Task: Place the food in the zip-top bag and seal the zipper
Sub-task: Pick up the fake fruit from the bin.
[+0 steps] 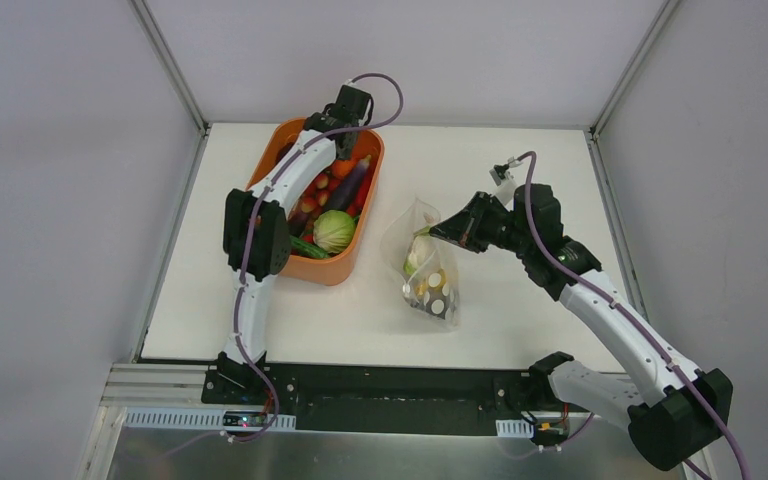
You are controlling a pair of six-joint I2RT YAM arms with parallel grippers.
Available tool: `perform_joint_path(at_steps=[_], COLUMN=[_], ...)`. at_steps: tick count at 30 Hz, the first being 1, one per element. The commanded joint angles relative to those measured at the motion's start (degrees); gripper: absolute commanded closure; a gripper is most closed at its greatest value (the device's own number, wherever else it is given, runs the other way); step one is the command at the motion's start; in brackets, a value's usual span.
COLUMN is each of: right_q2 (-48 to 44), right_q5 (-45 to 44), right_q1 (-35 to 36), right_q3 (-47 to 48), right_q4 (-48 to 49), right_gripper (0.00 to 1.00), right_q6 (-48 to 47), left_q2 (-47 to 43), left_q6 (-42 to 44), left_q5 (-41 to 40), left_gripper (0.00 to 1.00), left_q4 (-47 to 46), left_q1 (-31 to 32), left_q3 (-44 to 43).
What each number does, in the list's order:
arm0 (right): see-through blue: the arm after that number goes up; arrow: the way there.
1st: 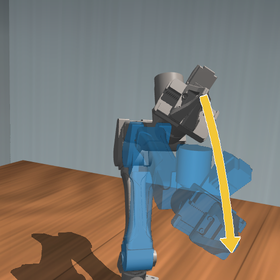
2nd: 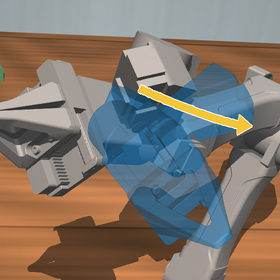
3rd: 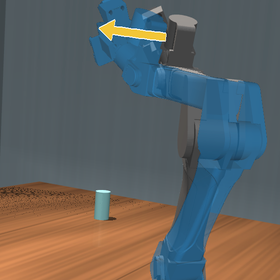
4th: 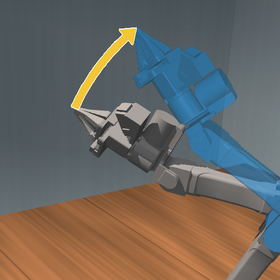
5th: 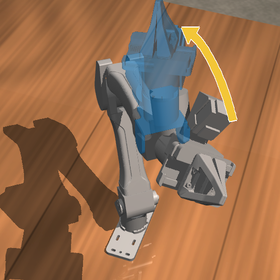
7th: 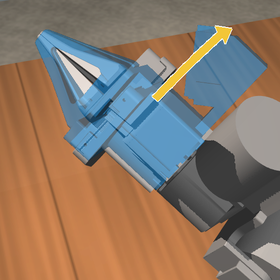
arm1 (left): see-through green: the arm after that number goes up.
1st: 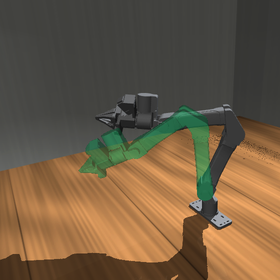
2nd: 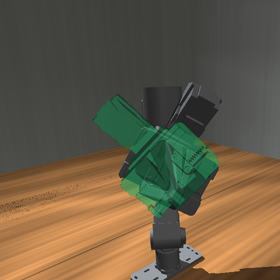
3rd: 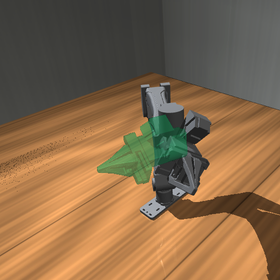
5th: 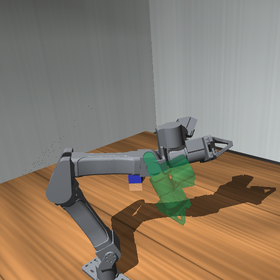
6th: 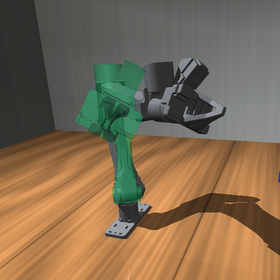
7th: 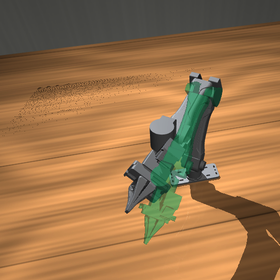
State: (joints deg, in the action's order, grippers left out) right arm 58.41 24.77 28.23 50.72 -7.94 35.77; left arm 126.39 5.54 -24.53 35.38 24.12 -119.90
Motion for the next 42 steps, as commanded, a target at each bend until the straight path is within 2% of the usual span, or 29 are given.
perform_joint_path(at_steps=[1,2,3,7,16,21,24,30,35,38,42], right_q2=[0.0,-0.05,-0.05,0.08,-0.96,-1.58,-1.81,-1.51,-1.46,-1.08,-0.3], right_q5=[1.41,1.35,1.27,1.16,0.74,0.71,0.71,0.65,0.24,0.33,0.6], right_q1=[-0.02,-0.05,-0.06,-0.02,-0.1,-0.04,-0.02,-0.03,0.0,0.03,0.07], right_q3=[0.87,0.75,0.7,0.57,0.0,-0.18,-0.18,-0.74,-1.29,-1.24,-1.24], right_q4=[2.45,2.41,2.49,2.58,2.91,2.85,3.14,3.95,4.61,5.08,6.3], right_gripper=[1.0,1.0,1.0,1.0,1.0,1.0,1.0,1.0,1.0,1.0,1.0], right_q6=[-0.28,-0.26,-0.25,-0.13,0.74,1.02,1.21,1.66,1.8,2.14,2.64], left_q2=[-4.82,-5.65,-6.64,-11.99,-31.42,-38.9,-43.02,-53.76,-63.75,-68.8,-72.92], left_q6=[0.48,0.5,0.34,-0.83,-7.02,-8.74,-12.22,-27.34,-47.36,-53.83,-57.44], left_q5=[-0.92,-1.05,-1.04,-0.82,4.16,4.98,9.02,27.02,40.71,41.33,36.87], left_gripper=[0.92,0.99,1.0,1.0,1.0,1.0,1.0,1.0,1.0,1.0,1.0], left_q4=[-2.12,-2.55,-2.93,-4.19,-12.0,-12.56,-12.07,-17.08,-32.58,-35.19,-37.83], left_q1=[-0.12,-0.12,-0.12,-0.12,-0.08,-0.12,-0.12,-0.08,0.46,1.72,6.29], left_q3=[2.11,3.0,3.8,7.6,19.54,22.75,25.12,34.71,49.46,55.97,61.48])
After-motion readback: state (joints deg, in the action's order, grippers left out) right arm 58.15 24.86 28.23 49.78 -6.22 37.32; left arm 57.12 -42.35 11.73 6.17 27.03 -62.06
